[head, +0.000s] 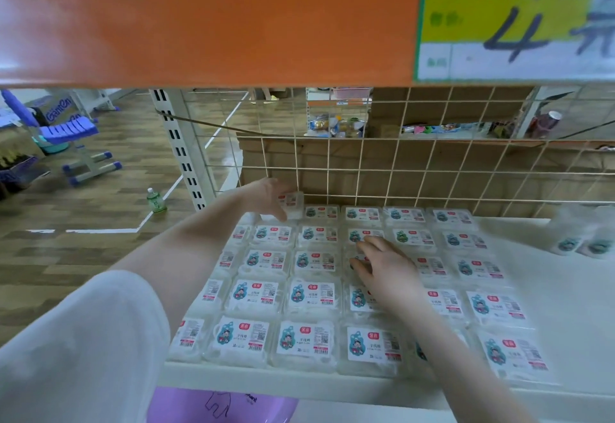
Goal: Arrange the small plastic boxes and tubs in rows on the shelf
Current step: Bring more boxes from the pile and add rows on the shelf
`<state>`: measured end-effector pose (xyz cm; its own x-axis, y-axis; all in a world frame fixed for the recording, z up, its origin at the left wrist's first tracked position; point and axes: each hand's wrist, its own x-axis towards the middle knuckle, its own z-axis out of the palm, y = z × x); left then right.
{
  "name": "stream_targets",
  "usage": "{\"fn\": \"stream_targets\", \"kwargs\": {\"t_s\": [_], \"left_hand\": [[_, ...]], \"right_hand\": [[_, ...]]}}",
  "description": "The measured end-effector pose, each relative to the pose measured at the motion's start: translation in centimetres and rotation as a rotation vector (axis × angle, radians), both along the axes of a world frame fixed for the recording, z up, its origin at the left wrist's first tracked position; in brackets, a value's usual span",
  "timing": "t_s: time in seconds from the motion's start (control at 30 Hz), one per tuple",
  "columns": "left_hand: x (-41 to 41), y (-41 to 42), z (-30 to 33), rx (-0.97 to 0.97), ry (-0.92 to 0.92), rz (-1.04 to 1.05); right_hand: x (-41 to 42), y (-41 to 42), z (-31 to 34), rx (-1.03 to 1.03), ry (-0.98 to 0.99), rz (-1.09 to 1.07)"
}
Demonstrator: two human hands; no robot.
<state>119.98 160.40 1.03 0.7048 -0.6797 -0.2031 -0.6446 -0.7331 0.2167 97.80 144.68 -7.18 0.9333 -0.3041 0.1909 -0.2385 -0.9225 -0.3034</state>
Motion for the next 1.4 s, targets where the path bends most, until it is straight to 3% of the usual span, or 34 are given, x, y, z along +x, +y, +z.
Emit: {"fn": "stream_targets", "kwargs": {"t_s": [0.67, 1.4], "left_hand": [[0.9, 0.0, -1.1, 0.135, -0.129, -0.038], [-1.5, 5.0, -1.8, 0.004, -0.213, -0.063]], "right_hand": [[-0.2, 0.1, 0.3, 0.025, -0.002, -0.001], [0.1, 0.4, 1.1, -0.017, 0.132, -0.002]]}}
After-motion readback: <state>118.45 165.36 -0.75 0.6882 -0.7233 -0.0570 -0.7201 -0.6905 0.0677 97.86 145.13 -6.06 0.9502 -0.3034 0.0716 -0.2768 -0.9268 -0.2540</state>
